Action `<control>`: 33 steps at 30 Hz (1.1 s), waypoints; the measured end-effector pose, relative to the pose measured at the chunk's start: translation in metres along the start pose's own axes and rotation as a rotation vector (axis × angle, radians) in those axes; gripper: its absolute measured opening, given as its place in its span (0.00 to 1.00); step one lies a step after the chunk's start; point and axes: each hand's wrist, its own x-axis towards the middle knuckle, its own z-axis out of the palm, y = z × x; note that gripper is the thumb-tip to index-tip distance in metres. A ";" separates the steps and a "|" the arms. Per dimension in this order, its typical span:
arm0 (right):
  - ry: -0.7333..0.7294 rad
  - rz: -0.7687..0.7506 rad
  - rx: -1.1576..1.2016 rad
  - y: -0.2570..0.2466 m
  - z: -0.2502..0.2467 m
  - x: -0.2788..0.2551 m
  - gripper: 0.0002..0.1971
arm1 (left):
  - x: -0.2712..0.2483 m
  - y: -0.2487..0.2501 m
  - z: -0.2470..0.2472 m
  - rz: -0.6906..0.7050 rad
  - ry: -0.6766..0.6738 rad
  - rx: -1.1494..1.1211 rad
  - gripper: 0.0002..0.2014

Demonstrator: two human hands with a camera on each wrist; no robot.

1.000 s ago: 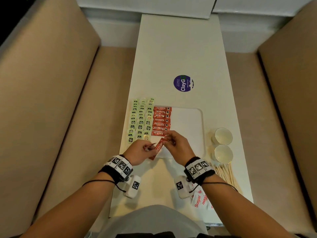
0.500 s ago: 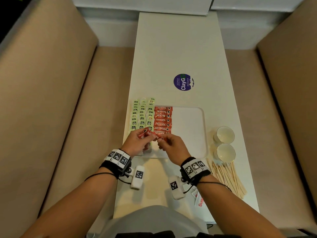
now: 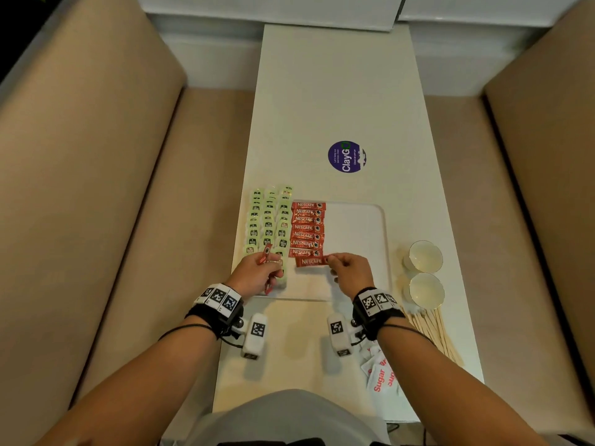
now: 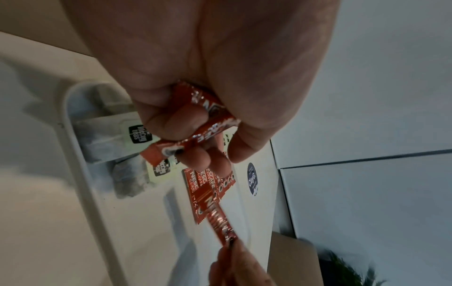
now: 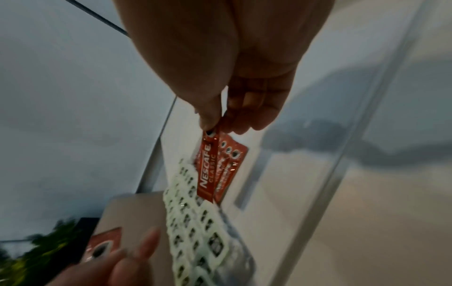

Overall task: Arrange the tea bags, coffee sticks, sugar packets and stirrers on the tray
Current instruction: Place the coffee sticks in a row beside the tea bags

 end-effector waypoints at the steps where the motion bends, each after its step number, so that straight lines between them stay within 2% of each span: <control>1: -0.005 0.030 -0.062 0.007 0.000 0.005 0.08 | 0.001 -0.002 -0.002 -0.011 -0.007 0.002 0.08; 6: 0.060 0.143 -0.187 0.022 0.007 0.015 0.06 | -0.001 -0.003 -0.005 -0.047 -0.014 -0.034 0.05; 11: 0.104 0.153 -0.168 0.018 0.019 0.017 0.05 | 0.002 -0.007 -0.002 -0.066 -0.006 -0.121 0.18; 18: 0.129 0.174 -0.127 0.013 0.031 0.019 0.06 | 0.013 -0.013 -0.004 0.030 0.057 0.117 0.27; 24: 0.114 0.200 -0.153 0.016 0.035 0.021 0.08 | 0.018 -0.013 -0.003 -0.013 0.073 0.030 0.23; 28: 0.111 0.186 -0.162 0.014 0.033 0.020 0.08 | 0.020 -0.016 -0.003 0.010 0.067 0.031 0.17; 33: 0.107 0.172 -0.187 0.012 0.032 0.019 0.12 | 0.018 -0.018 -0.005 0.072 0.126 0.086 0.18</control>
